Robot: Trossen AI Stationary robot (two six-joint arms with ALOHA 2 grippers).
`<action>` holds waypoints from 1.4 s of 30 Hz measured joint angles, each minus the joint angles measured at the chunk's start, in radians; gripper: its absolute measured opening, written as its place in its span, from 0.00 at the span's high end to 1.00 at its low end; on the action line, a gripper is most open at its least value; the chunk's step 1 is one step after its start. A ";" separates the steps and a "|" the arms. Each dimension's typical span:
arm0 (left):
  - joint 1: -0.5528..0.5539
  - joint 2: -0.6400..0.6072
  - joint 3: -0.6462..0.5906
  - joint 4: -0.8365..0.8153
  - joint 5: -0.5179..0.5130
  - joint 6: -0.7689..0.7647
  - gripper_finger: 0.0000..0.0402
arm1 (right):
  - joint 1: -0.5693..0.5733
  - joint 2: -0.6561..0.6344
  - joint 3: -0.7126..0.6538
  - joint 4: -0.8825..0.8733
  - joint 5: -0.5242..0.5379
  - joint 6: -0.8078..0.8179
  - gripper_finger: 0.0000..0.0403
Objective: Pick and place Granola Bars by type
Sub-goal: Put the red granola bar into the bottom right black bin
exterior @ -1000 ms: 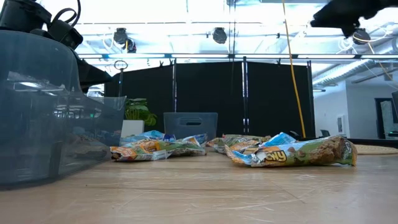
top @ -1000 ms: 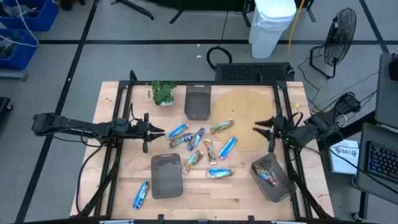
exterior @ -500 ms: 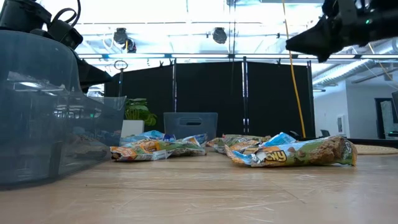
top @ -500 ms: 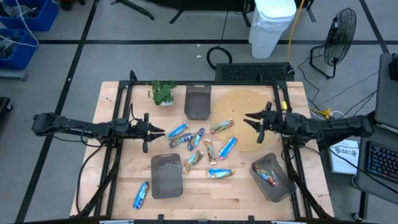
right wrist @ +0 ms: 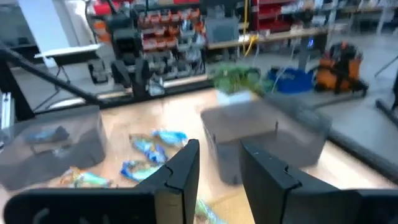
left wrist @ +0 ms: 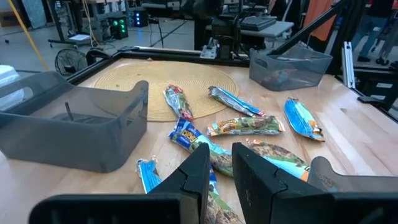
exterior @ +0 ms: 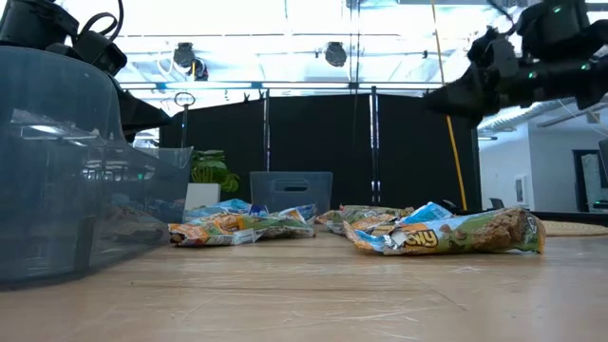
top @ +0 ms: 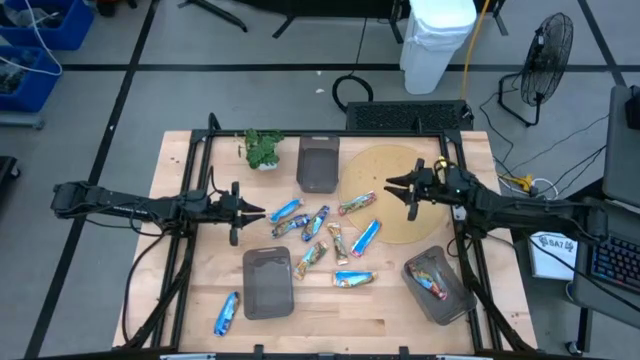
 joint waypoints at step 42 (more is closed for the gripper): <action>0.000 0.000 0.000 -0.010 0.000 0.024 0.82 | 0.094 0.955 0.731 -0.845 0.110 -0.285 0.51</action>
